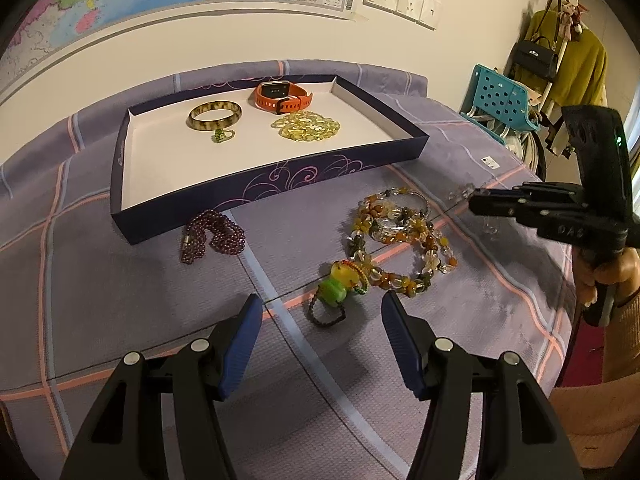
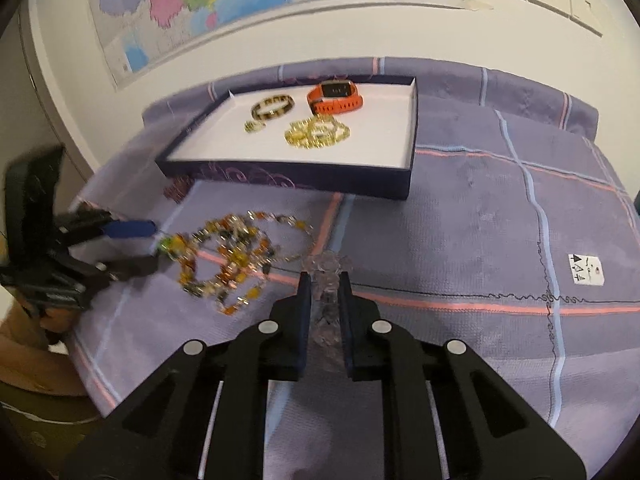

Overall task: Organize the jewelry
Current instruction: 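Move the right gripper to the clear crystal bracelet in the pile and grasp it, then lift the crystal bracelet with the right gripper while the left grasps the maroon beaded bracelet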

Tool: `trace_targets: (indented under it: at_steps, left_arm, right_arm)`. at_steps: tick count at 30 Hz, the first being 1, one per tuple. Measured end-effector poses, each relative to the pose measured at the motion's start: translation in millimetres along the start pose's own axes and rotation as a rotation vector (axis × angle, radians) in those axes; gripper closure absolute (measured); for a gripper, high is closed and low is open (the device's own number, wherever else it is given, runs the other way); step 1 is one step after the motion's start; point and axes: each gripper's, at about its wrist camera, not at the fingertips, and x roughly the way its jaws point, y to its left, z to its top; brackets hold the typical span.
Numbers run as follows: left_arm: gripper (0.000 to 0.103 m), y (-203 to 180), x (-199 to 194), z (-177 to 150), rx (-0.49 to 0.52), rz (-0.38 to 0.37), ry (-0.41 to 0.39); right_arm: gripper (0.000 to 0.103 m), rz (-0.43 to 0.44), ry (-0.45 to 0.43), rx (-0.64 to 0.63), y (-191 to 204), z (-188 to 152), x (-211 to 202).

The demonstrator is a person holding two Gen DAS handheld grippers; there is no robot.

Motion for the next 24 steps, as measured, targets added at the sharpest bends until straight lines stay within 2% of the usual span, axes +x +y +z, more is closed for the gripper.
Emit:
trace_targets:
  at_steps: [2, 8, 10, 11, 14, 24]
  left_arm:
    - [0.044, -0.8, 1.2, 0.4, 0.005, 0.005, 0.0]
    - [0.06, -5.3, 4.5, 3.0, 0.041, 0.023, 0.007]
    - [0.071, -6.1, 4.9, 3.3, 0.049, 0.021, 0.011]
    - [0.072, -7.2, 4.9, 2.9, 0.058, 0.025, 0.013]
    - [0.085, -8.3, 4.4, 1.2, 0.076, 0.042, 0.016]
    - [0.089, -3.6, -3.8, -5.5, 0.045, 0.034, 0.008]
  right_arm:
    - [0.09, 0.017, -0.011, 0.015, -1.3, 1.8, -3.7]
    - [0.089, 0.048, -0.032, 0.032, 1.5, 6.8, -7.1]
    - [0.09, 0.055, -0.03, 0.034, 3.0, 7.0, -5.2]
    - [0.089, 0.056, -0.031, 0.034, 3.6, 6.5, -4.7]
    - [0.089, 0.064, -0.033, 0.035, 4.5, 7.1, -4.5]
    - [0.089, 0.073, -0.042, 0.052, 3.0, 7.3, -3.8]
